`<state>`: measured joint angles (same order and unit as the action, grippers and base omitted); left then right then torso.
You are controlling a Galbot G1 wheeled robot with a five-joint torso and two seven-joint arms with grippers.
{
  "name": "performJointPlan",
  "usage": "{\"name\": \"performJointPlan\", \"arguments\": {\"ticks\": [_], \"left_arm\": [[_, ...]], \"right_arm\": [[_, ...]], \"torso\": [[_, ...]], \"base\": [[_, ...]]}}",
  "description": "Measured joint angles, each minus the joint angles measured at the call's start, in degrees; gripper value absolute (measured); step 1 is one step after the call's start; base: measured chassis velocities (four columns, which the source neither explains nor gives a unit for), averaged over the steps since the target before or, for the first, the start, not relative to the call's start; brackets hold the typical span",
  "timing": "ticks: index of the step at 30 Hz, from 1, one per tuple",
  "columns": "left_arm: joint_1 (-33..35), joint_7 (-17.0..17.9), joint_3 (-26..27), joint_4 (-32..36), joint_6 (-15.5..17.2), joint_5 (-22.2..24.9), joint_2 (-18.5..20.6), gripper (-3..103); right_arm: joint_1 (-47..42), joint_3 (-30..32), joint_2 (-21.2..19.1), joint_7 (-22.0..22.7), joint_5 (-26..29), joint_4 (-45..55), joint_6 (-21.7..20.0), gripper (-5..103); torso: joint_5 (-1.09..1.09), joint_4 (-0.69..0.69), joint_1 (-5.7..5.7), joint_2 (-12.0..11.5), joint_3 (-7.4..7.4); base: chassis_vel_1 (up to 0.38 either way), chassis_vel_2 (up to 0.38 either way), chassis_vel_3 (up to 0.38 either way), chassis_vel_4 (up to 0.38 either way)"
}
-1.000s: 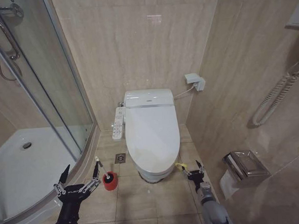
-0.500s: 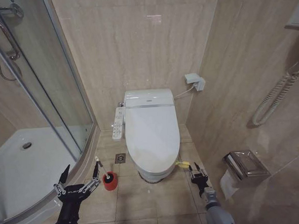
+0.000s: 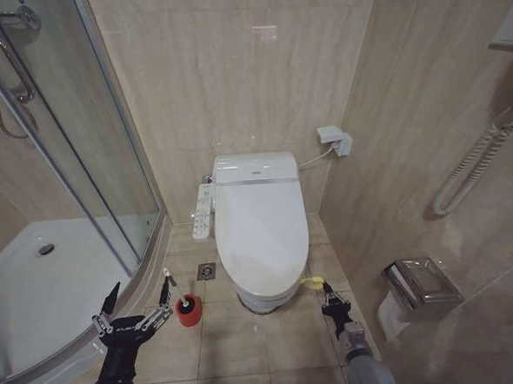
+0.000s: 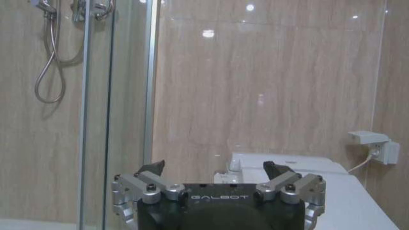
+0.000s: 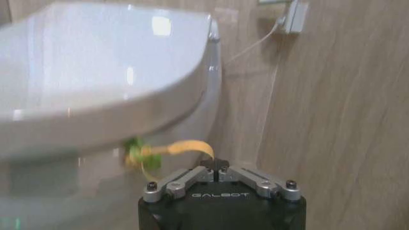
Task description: Open the toilet lid, clean the toilet bowl with a toilet brush, close the toilet lid, and flush.
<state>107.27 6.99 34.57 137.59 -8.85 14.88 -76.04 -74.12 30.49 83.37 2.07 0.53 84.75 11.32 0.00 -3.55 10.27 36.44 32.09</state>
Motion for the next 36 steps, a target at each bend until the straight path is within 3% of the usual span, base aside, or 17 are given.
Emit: {"name": "performJointPlan", "arguments": {"ticks": [22,36], "left_arm": [[0.00,0.00,0.00,0.00,0.00,0.00,0.00,100],[0.00,0.00,0.00,0.00,0.00,0.00,0.00,100]], "right_arm": [[-2.13,2.62,-3.30,0.09,8.86,18.01,-3.68,0],[-1.21,4.80,-6.18,2.10,15.71,29.23,-9.57,0]], "torso": [[0.02,0.00,0.00,0.00,0.00],[0.00,0.00,0.00,0.00,0.00]], "base": [[0.000,0.000,0.000,0.000],[0.000,0.000,0.000,0.000]]}}
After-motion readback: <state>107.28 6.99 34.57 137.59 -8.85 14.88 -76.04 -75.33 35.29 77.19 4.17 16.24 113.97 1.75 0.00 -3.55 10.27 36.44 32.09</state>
